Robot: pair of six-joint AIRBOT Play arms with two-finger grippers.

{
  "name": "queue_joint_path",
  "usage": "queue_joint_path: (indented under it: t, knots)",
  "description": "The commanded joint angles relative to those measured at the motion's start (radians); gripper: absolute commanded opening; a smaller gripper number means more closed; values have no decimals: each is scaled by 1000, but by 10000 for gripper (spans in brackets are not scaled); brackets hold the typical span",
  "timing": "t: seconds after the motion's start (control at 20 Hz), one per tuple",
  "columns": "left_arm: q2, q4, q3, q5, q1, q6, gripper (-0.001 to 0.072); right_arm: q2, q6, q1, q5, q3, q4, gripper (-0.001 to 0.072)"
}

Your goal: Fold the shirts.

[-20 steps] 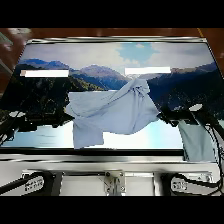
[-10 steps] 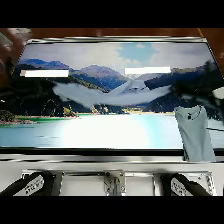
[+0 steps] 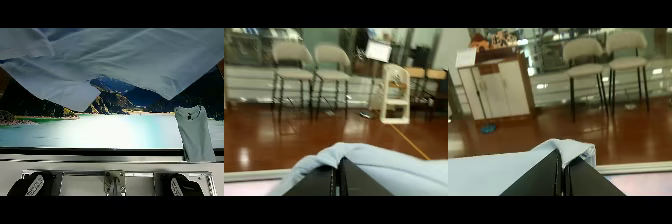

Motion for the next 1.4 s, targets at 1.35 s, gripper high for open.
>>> queue_joint_path:
  t: [1.35]
  knots:
    - [-488,-175,-781,222,-111,262,33,-718,48,220,-302,-424,-79,59]
